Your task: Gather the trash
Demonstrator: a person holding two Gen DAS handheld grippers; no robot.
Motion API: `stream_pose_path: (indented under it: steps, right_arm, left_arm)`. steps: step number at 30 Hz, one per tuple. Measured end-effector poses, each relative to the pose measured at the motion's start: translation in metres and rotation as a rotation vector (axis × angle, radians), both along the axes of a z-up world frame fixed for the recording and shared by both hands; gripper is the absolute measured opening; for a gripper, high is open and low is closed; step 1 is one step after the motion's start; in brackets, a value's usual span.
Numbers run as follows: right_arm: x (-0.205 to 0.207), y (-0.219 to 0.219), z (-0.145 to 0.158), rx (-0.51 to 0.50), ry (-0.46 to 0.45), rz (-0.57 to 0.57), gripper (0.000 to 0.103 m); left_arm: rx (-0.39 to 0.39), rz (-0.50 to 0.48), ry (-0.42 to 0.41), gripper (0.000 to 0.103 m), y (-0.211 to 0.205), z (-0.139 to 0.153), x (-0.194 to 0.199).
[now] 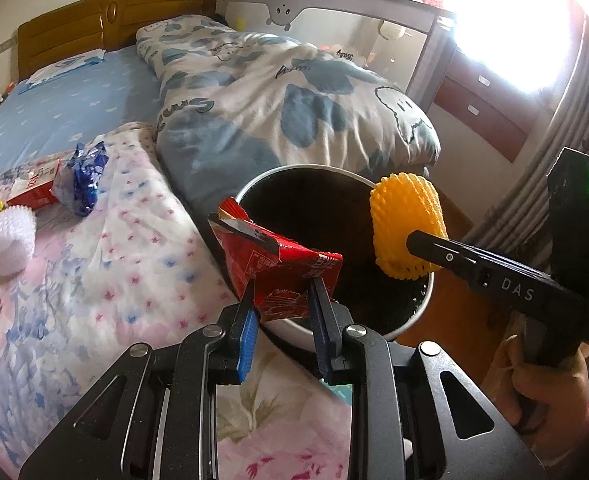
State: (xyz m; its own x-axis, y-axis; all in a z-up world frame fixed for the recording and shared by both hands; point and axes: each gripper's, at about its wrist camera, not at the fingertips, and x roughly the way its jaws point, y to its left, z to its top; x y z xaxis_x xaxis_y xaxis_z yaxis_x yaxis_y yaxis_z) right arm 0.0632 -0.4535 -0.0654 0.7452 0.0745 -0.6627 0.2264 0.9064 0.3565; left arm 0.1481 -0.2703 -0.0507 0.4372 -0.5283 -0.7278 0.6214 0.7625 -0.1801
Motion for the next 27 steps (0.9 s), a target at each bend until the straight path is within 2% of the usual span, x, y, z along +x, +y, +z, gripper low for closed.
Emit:
stream_pose_path:
  steps: [27]
  right_arm:
    - [0.020,-0.013,-0.009,0.010,0.041,0.015,0.034]
  left_arm:
    - [0.041,-0.024,0.035,0.026,-0.029,-0.016,0.019]
